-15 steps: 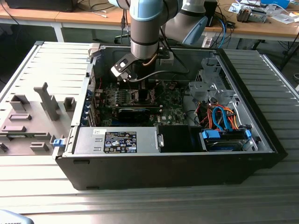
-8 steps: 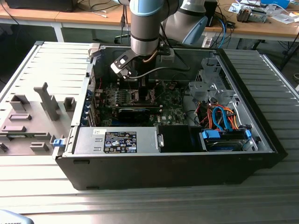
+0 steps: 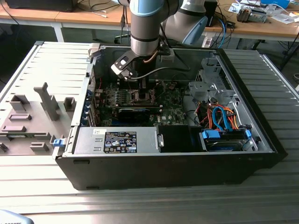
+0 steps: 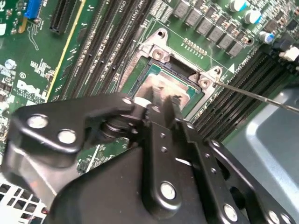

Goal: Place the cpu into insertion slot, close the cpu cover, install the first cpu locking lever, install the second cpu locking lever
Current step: 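Place the cpu into insertion slot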

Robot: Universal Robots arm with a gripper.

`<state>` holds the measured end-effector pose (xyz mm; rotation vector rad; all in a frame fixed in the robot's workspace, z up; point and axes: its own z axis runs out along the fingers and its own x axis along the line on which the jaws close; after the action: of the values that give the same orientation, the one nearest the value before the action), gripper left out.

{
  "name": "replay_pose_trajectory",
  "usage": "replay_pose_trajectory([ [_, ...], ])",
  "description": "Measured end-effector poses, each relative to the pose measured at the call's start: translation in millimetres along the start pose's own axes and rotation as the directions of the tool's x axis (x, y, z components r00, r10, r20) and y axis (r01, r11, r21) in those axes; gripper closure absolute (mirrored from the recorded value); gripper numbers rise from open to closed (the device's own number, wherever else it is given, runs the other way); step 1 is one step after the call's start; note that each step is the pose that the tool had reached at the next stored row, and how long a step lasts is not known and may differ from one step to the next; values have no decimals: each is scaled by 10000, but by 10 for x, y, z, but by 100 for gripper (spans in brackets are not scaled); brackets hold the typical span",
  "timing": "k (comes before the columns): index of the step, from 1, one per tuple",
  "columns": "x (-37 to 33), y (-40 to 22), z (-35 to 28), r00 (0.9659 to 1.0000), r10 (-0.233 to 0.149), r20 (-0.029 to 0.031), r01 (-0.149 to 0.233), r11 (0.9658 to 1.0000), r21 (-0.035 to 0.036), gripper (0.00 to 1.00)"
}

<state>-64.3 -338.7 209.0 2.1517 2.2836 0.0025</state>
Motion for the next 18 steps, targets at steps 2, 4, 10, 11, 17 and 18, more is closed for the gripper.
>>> replay_pose_trajectory([
  [2, -1, 0, 7, 9992, -402, 42, 402, 9992, 7, 89],
  [4, -8, -1, 18, 9992, -404, 41, 404, 9992, 5, 89],
  [10, -15, -2, 37, 9992, -405, 45, 405, 9992, 10, 89],
  [11, -15, -2, 37, 9992, -405, 45, 405, 9992, 10, 89],
  [17, -16, 12, -25, 9992, -406, 60, 406, 9992, 8, 89],
  [18, -16, 13, -32, 9992, -405, 60, 405, 9992, 10, 89],
])
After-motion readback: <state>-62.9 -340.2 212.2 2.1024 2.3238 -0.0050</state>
